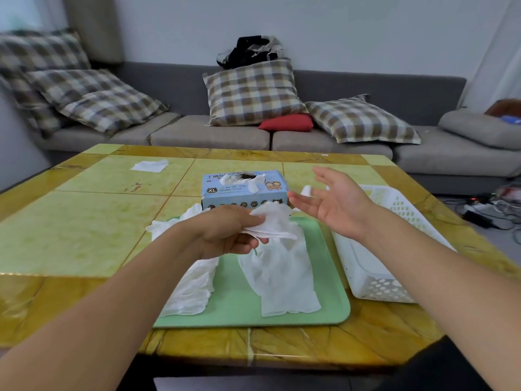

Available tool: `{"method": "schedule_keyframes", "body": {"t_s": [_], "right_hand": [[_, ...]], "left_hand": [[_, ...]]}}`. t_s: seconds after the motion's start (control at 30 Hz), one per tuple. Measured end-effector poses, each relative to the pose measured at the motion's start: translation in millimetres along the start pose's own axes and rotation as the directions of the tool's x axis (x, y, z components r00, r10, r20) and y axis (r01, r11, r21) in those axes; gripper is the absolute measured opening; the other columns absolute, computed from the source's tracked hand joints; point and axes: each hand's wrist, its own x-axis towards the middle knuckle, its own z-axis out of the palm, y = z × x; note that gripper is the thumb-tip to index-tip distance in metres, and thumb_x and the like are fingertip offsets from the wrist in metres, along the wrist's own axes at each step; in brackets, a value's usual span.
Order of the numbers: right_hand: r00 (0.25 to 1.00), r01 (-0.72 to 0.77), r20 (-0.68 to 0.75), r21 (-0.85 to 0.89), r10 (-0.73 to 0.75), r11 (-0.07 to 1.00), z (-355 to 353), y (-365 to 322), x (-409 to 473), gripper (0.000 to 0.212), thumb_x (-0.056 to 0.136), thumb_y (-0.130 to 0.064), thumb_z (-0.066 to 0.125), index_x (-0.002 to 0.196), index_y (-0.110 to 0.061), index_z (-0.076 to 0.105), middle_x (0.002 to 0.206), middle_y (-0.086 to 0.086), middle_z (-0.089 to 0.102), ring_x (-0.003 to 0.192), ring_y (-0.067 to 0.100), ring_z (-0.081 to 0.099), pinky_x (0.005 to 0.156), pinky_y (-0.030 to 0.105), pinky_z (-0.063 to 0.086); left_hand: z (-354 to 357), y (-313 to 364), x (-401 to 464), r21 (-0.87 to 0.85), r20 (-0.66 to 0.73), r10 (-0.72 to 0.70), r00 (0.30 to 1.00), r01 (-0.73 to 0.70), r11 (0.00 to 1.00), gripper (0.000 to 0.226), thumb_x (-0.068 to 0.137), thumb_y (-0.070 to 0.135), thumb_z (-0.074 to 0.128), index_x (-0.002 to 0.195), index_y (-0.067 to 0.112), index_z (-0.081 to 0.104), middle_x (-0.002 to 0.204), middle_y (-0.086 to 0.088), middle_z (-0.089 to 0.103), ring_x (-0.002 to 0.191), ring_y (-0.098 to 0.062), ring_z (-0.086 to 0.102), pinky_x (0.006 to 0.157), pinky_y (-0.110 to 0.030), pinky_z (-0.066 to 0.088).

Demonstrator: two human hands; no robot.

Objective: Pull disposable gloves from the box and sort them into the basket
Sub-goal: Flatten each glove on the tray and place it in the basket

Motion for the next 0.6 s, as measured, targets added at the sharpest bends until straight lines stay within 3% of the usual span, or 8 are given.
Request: {"method": "schedule_keyframes", "body": {"t_s": [0.1, 0.17, 0.23, 0.3, 0.37, 0.4, 0.47, 0.6], "right_hand": [[0.957, 0.215, -0.093, -0.414, -0.276, 0.884, -2, 4, 0, 0.045, 0.095, 0.0, 0.056, 0.138, -0.012, 0.049, 0.142, 0.013, 0.048, 0.089, 0.03, 0.07, 0.08, 0.045, 0.062], [0.921, 0.324, 0.013, -0.58, -0.39, 0.747, -6, 1, -3, 0.038, 0.088, 0.007, 0.062, 0.121, -0.012, 0.064, 0.128, 0.016, 0.061, 0.082, 0.023, 0.069, 0.076, 0.039, 0.062], [0.903, 0.425, 0.298, -0.725, -0.309, 0.542, -9, 2, -11, 0.043, 0.08, -0.001, 0.081, 0.117, -0.017, 0.066, 0.117, 0.012, 0.067, 0.083, 0.019, 0.067, 0.075, 0.03, 0.059], [0.884, 0.467, 0.45, -0.843, -0.126, 0.267, -6, 14, -19, 0.067, 0.064, -0.021, 0.095, 0.124, -0.024, 0.063, 0.114, -0.009, 0.064, 0.095, 0.002, 0.063, 0.078, 0.02, 0.055], [0.828, 0.548, 0.52, -0.83, -0.209, 0.105, -1, 28, -12, 0.056, 0.067, -0.023, 0.094, 0.116, -0.021, 0.069, 0.104, -0.018, 0.063, 0.088, -0.008, 0.057, 0.072, 0.015, 0.046], [0.782, 0.594, 0.54, -0.797, -0.311, 0.11, 3, 30, -7, 0.035, 0.075, -0.018, 0.087, 0.107, -0.016, 0.074, 0.094, -0.013, 0.067, 0.078, -0.005, 0.056, 0.069, 0.018, 0.043], [0.771, 0.612, 0.464, -0.73, -0.436, 0.304, 9, 24, -1, 0.01, 0.087, -0.011, 0.072, 0.091, -0.004, 0.077, 0.075, 0.003, 0.067, 0.066, 0.004, 0.05, 0.061, 0.022, 0.039], [0.935, 0.353, 0.24, -0.529, -0.263, 0.772, 6, 4, -1, 0.02, 0.096, -0.014, 0.066, 0.083, 0.001, 0.065, 0.074, 0.008, 0.053, 0.066, 0.016, 0.048, 0.057, 0.025, 0.038]], "left_hand": [[4, 2, 1, -0.119, -0.013, -0.008, 1.0, 0.006, 0.993, 0.018, 0.106, 0.017, 0.048, 0.096, 0.006, 0.058, 0.068, -0.006, 0.068, 0.047, -0.008, 0.055, 0.043, -0.017, 0.048], [5, 2, 1, -0.193, 0.0, -0.025, 1.0, 0.025, 0.981, 0.014, 0.106, 0.016, 0.047, 0.099, 0.006, 0.055, 0.069, -0.007, 0.069, 0.048, -0.009, 0.056, 0.043, -0.017, 0.049], [6, 2, 1, -0.293, 0.013, -0.027, 1.0, 0.03, 0.956, 0.011, 0.106, 0.015, 0.046, 0.104, 0.008, 0.055, 0.069, -0.006, 0.069, 0.049, -0.009, 0.057, 0.044, -0.017, 0.05], [7, 5, 1, -0.379, 0.03, -0.007, 1.0, 0.018, 0.925, 0.018, 0.106, 0.016, 0.044, 0.102, 0.007, 0.059, 0.068, -0.003, 0.069, 0.05, -0.007, 0.058, 0.044, -0.016, 0.05], [9, 9, 0, -0.421, 0.039, 0.018, 0.999, 0.0, 0.907, 0.023, 0.106, 0.016, 0.043, 0.098, 0.005, 0.062, 0.067, 0.0, 0.068, 0.051, -0.005, 0.059, 0.044, -0.015, 0.049], [10, 11, -1, -0.42, 0.04, 0.028, 0.999, -0.008, 0.907, 0.025, 0.106, 0.017, 0.043, 0.098, 0.005, 0.063, 0.067, 0.001, 0.067, 0.051, -0.006, 0.06, 0.043, -0.015, 0.049], [7, 14, 0, -0.371, 0.038, 0.028, 0.999, -0.012, 0.928, 0.034, 0.107, 0.025, 0.041, 0.103, 0.003, 0.066, 0.066, -0.001, 0.068, 0.05, -0.009, 0.062, 0.041, -0.017, 0.048], [-4, 11, 5, -0.109, -0.221, -0.011, 0.975, -0.013, 0.994, 0.07, 0.099, 0.063, 0.04, 0.108, 0.003, 0.074, 0.077, -0.007, 0.073, 0.063, -0.017, 0.07, 0.048, -0.023, 0.052]]}}
